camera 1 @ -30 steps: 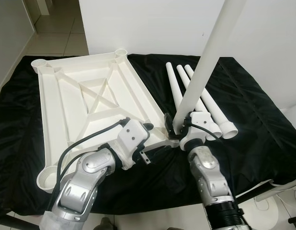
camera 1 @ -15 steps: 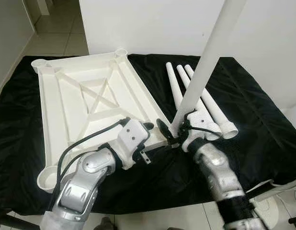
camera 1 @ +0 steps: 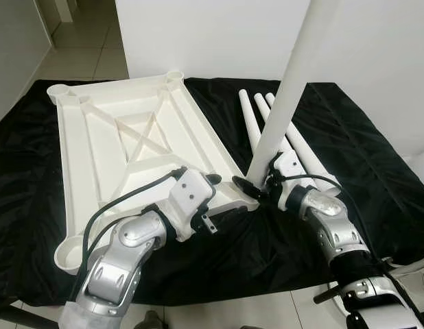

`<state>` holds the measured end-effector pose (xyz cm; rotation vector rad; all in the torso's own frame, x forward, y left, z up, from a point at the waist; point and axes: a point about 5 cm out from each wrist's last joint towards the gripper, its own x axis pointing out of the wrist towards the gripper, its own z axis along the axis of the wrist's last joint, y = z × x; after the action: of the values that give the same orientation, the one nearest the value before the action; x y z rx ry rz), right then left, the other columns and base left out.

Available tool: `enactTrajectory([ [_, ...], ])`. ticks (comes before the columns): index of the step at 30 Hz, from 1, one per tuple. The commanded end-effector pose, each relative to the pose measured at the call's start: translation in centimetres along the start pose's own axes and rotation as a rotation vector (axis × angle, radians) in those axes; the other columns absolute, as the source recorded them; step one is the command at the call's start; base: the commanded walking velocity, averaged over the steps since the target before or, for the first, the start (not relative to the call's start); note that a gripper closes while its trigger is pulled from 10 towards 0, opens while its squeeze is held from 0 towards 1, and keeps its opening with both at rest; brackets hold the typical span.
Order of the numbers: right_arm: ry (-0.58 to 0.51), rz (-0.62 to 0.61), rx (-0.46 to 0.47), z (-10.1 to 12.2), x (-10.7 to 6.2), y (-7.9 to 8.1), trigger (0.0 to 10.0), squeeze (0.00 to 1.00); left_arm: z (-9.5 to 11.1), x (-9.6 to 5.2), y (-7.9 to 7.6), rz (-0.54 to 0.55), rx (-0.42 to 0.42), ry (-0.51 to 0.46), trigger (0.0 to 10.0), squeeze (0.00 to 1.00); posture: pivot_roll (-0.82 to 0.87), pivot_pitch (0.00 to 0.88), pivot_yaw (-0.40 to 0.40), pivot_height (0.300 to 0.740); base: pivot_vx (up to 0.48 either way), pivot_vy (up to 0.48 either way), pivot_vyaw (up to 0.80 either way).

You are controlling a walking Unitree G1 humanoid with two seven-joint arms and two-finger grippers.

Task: Building children table

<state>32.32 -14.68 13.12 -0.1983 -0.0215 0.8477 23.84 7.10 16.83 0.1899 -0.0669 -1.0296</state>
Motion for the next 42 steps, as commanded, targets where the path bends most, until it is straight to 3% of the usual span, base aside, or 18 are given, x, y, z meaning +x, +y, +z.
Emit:
enactTrajectory([
  [1,0.045,-0.009,-0.023,-0.4,-0.5,-0.6,0.0,0.0,0.1,0.0,0.6,0.095,0.014,0.008,10.0,0.0,-0.02,0.0,-0.018,0.74,0.0,0.0,0.0],
  [7,0.075,0.013,0.0,-1.2,-0.7,-1.1,0.0,0.0,0.2,-0.1,0.6,0.099,0.011,0.009,10.0,0.0,-0.01,0.003,-0.019,0.74,0.0,0.0,0.0],
  [8,0.081,0.013,0.01,-1.3,-0.7,-1.1,10.0,0.0,0.2,-0.1,0.6,0.101,0.011,0.01,10.0,0.0,-0.01,0.003,-0.019,0.74,0.0,0.0,0.0],
  [16,0.069,-0.119,0.128,-2.2,0.0,-0.7,10.0,0.0,0.2,-0.3,0.6,0.113,0.007,0.013,10.0,0.0,0.0,0.008,-0.026,0.74,0.0,0.0,0.0],
  [21,0.068,-0.2,0.13,-2.3,0.3,-0.6,10.0,0.0,0.2,-0.3,0.6,0.114,0.006,0.013,10.0,0.0,0.0,0.008,-0.029,0.74,0.0,0.0,0.0],
  [22,0.072,-0.278,0.147,-2.4,0.5,-0.6,10.0,0.0,0.2,-0.3,0.6,0.114,0.006,0.013,10.0,0.0,0.0,0.008,-0.029,0.74,0.0,0.0,0.0],
  [28,0.071,-0.309,0.157,-2.4,0.6,-0.5,10.0,0.0,0.2,-0.3,0.6,0.113,0.005,0.013,10.0,0.0,-0.01,0.008,-0.027,0.74,0.0,0.0,0.0],
  [33,0.091,-0.562,0.237,-2.6,1.3,0.7,10.0,0.0,0.2,-0.2,0.5,0.105,0.002,0.011,10.0,0.0,-0.02,0.008,-0.023,0.74,0.0,0.0,0.0],
  [39,0.079,-0.655,0.275,-2.4,1.9,1.8,10.0,0.0,0.1,-0.2,0.4,0.102,0.001,0.012,10.0,0.0,-0.02,0.007,-0.023,0.74,0.0,0.0,0.0],
  [42,0.077,-0.748,0.324,-2.1,2.8,3.2,10.0,0.0,0.1,-0.1,0.4,0.099,-0.001,0.011,10.0,0.0,-0.02,0.008,-0.023,0.74,0.0,0.0,0.0],
])
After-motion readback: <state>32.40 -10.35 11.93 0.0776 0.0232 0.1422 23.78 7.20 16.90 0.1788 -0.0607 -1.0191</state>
